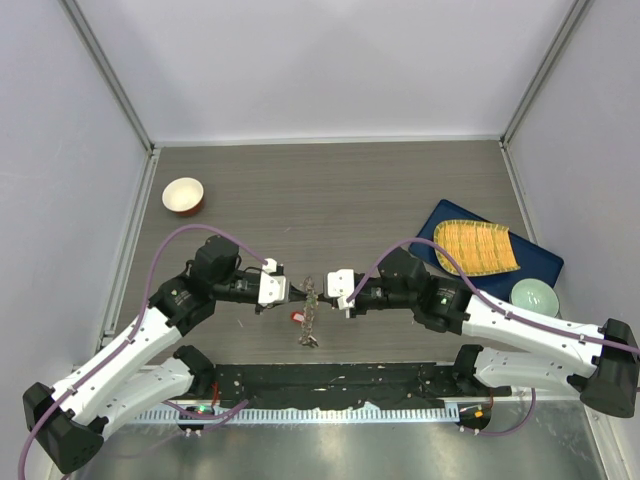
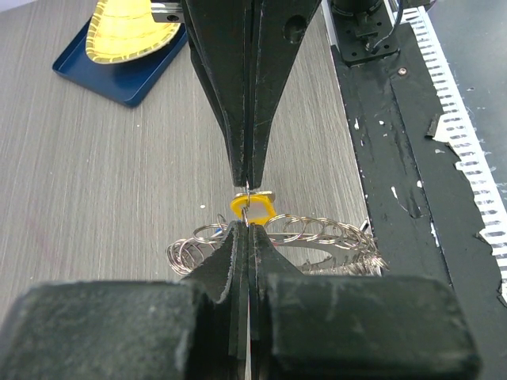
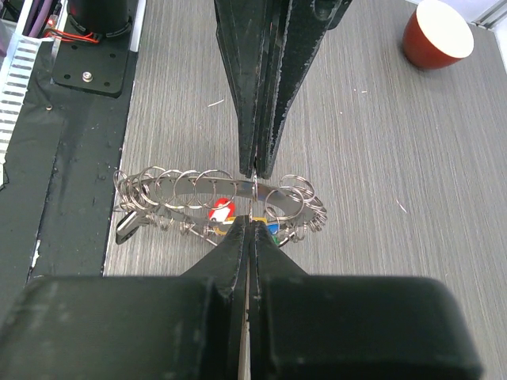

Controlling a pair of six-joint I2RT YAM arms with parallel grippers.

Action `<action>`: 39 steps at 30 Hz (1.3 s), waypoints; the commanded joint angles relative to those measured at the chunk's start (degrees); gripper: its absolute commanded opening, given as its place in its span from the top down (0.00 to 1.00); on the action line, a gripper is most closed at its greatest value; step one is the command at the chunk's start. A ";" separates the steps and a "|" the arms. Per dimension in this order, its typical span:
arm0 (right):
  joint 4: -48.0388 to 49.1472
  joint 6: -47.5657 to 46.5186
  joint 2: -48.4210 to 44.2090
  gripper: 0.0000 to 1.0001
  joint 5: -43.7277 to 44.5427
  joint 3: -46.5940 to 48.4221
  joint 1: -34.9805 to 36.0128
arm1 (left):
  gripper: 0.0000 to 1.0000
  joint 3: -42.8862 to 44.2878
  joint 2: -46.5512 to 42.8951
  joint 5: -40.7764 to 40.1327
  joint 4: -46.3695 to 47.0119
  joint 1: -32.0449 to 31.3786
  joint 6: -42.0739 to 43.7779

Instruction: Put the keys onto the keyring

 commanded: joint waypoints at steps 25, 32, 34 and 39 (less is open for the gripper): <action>1.63 0.29 -2.80 0.99 2.51 2.13 0.66 | 1.00 0.29 -0.47 0.02 4.91 -0.13 -1.38; 1.63 0.38 -1.05 0.99 2.43 2.39 0.66 | 1.00 0.38 -0.65 0.81 5.17 -0.22 -1.46; 1.72 0.21 -0.78 0.99 2.43 2.39 0.66 | 1.00 0.21 -0.82 1.16 5.43 -0.22 -1.64; 2.07 0.21 -0.78 0.99 2.17 2.30 0.66 | 1.00 -0.06 -0.91 1.95 6.22 -0.13 -2.34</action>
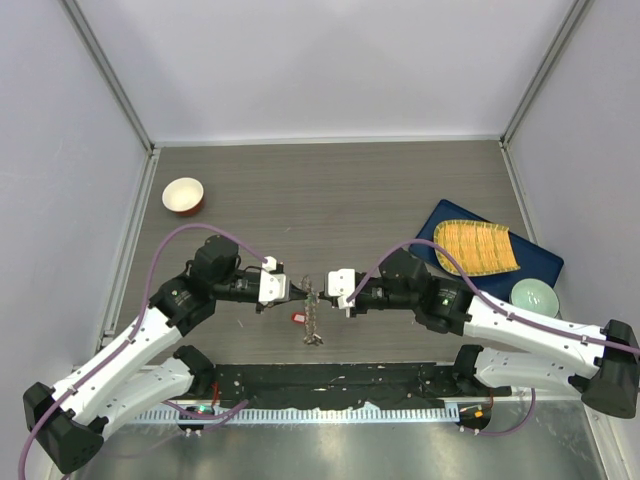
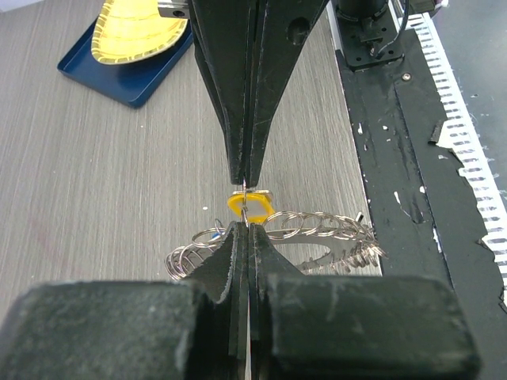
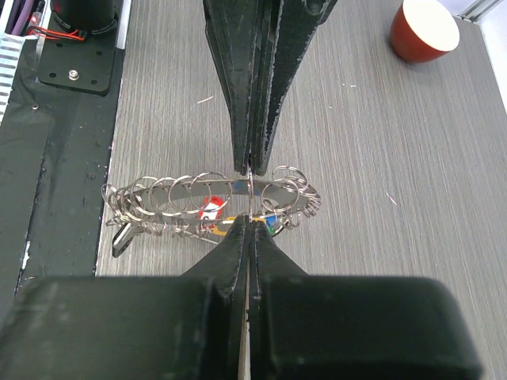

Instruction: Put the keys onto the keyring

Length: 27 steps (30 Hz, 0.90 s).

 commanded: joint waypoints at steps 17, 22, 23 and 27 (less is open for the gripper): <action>2.36 0.18 -0.13 0.99 -1.63 2.30 0.42 | 1.00 0.05 -0.54 2.39 5.42 -0.22 -1.40; 2.27 0.18 0.05 0.99 -2.06 2.39 0.33 | 1.00 -0.04 -0.45 2.21 5.51 -0.22 -1.49; 2.27 0.18 -0.04 0.99 -2.06 2.39 0.33 | 1.00 -0.04 -0.54 2.21 5.60 -0.22 -1.58; 2.27 0.18 -0.04 0.99 -2.50 2.39 0.33 | 1.00 0.05 -0.45 2.21 5.68 -0.22 -1.67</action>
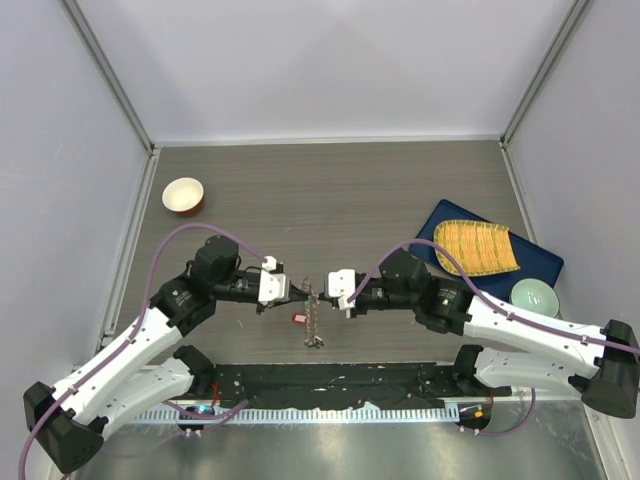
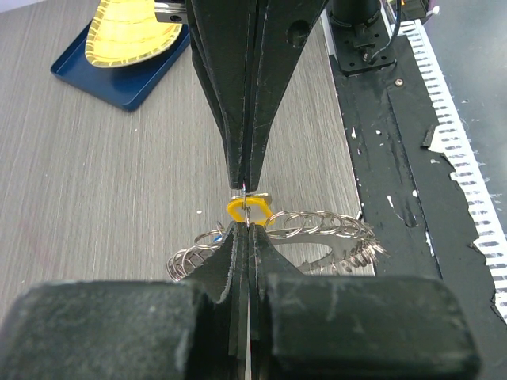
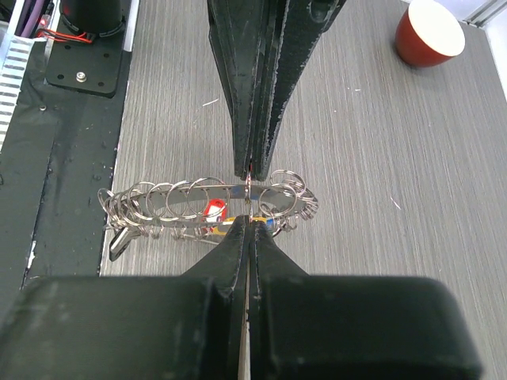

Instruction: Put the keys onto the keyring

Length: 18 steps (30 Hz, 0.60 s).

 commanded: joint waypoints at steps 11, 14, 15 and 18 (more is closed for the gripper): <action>1.99 0.53 0.09 0.99 -1.39 2.57 0.42 | 1.00 0.16 -0.82 0.77 5.93 -0.22 -2.11; 1.99 1.76 -1.22 0.99 1.33 1.95 0.42 | 1.00 -0.37 -1.79 -0.37 6.02 -0.22 -3.17; 2.07 2.29 -1.57 0.99 1.86 1.69 0.42 | 1.00 -0.89 -2.49 -0.81 6.10 -0.22 -3.52; 1.81 3.25 -2.63 0.99 2.83 1.25 0.42 | 1.00 -1.68 -3.54 -2.04 6.81 -0.22 -4.31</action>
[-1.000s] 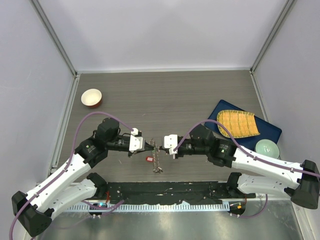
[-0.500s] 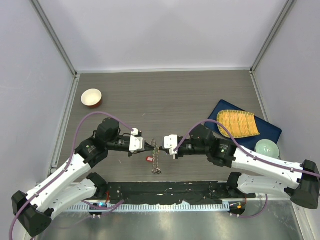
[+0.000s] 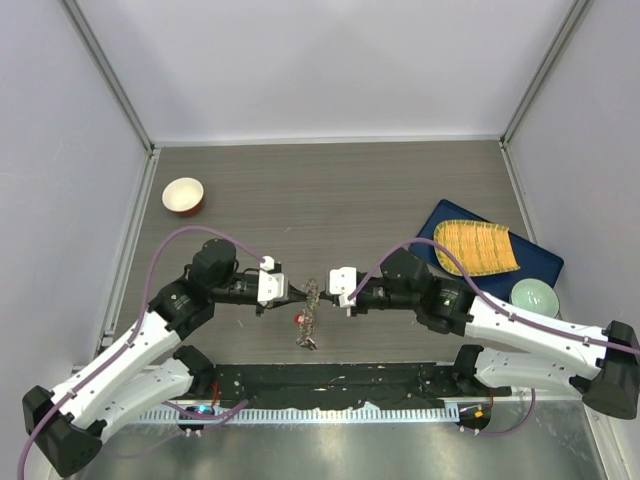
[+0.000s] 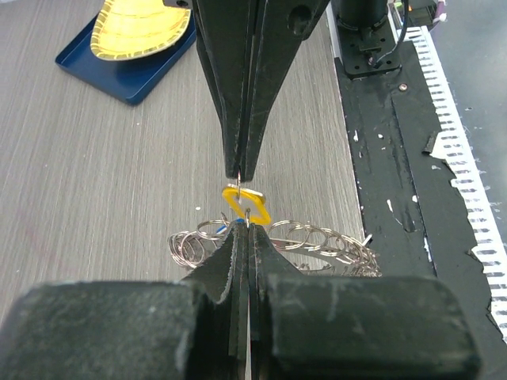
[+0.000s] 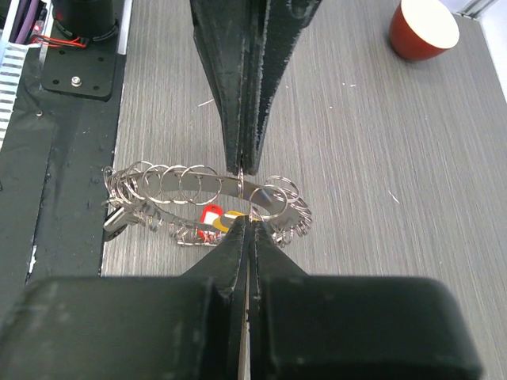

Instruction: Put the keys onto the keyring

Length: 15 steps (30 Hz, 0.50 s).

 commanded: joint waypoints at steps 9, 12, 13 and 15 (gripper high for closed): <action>2.20 2.83 -1.82 0.99 2.37 -0.16 0.58 | 1.00 -1.76 -1.09 1.22 6.22 -0.09 -0.46; 1.94 2.74 -1.38 0.99 2.11 -0.16 0.75 | 1.00 -2.46 -0.92 1.84 6.93 -0.26 -0.46; 1.85 2.74 -1.38 0.99 2.11 -0.16 0.84 | 1.00 -2.55 -0.92 1.84 7.10 -0.26 -0.46; 1.77 2.56 -1.29 0.99 2.11 -0.25 0.84 | 1.00 -2.55 -1.00 1.75 7.28 -0.17 -0.63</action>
